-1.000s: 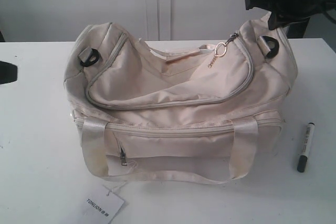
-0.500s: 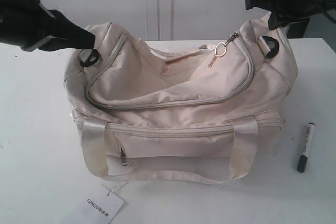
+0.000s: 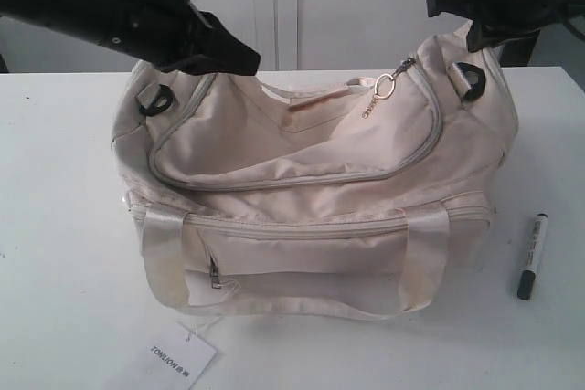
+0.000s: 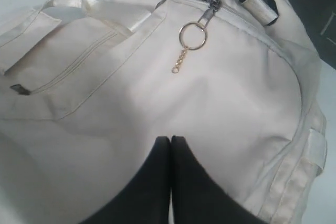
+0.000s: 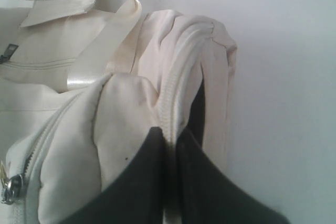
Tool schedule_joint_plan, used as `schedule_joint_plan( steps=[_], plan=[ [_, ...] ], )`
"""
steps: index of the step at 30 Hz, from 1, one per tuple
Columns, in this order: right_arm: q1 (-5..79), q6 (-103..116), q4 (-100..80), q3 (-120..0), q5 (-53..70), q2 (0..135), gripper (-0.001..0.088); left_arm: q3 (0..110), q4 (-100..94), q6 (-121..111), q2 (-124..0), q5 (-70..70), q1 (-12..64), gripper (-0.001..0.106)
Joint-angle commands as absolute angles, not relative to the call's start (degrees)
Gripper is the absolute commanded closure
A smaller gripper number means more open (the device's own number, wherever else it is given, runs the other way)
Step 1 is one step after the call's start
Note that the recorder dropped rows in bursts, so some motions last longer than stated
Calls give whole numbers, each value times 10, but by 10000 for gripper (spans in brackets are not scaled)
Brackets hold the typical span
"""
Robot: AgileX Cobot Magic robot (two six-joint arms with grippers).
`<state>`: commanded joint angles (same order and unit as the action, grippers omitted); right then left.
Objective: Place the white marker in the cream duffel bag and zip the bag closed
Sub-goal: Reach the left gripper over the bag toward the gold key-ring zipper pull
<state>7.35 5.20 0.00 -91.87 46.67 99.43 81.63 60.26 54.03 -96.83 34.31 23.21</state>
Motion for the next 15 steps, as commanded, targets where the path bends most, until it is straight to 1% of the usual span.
schedule_joint_plan(
  steps=[6,15],
  plan=[
    [73,52,0,-919,467,994,868,866,649,579,-1023,344,247,1053],
    [73,52,0,-919,465,994,868,936,668,603,-1091,392,248,1053]
  ],
)
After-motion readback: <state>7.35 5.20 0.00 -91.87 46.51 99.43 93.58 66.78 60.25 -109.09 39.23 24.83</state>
